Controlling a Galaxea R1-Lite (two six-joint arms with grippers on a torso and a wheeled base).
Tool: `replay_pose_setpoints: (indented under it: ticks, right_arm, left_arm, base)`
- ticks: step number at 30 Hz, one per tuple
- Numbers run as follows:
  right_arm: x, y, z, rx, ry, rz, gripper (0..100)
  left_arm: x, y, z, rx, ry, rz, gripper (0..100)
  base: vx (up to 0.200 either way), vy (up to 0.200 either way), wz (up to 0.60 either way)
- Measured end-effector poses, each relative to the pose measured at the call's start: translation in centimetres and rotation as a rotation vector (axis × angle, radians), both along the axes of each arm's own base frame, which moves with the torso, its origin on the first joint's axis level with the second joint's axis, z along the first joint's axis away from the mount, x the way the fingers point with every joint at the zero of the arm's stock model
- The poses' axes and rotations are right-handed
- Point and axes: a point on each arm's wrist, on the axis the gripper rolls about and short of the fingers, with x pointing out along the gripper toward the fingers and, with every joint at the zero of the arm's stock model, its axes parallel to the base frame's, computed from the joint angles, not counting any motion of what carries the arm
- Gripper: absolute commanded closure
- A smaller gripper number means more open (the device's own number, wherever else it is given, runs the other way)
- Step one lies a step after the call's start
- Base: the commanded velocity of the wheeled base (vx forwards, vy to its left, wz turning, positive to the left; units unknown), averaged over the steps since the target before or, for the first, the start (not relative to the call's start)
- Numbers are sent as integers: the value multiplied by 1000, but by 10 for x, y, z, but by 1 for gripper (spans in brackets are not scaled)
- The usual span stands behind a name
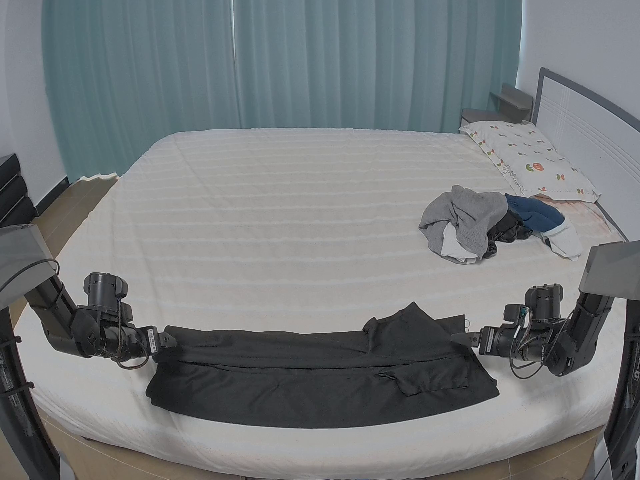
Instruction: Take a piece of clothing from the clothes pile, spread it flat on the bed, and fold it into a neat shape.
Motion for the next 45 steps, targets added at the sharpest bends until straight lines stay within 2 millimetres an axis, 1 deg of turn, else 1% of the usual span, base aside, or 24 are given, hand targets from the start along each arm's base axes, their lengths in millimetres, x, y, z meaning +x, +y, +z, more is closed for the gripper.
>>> replay_pose_setpoints:
  ticks: [7,11,16,19,26,32,33,39,45]
  right_arm:
    - [9,-1,15,88,-12,-76,0]
    - [13,0,18,138,-2,-131,0]
    - [20,3,18,194,19,-185,0]
    - [22,5,16,202,35,-191,0]
    - [28,7,12,207,50,-195,0]
    - [32,8,8,206,52,-196,0]
    - [32,8,7,205,52,-196,0]
    - [34,8,3,204,61,-197,0]
    - [34,8,1,203,65,-200,0]
  left_arm:
    - [6,4,11,-44,-54,34,0]
    - [13,5,18,-155,-92,110,0]
    - [29,6,26,-277,-138,183,0]
    - [38,5,22,-298,-136,187,0]
    - [54,3,2,-303,-108,189,0]
    - [60,-4,-9,-304,-88,176,0]
    - [60,-6,-11,-306,-82,174,100]
    - [64,-9,-17,-318,-75,189,100]
    - [70,-5,-15,-342,-101,307,100]
  base:
    - [0,0,0]
    - [0,0,0]
    - [0,0,0]
    - [0,0,0]
    - [0,0,0]
    - [0,0,0]
    - [0,0,0]
    - [0,0,0]
    - [0,0,0]
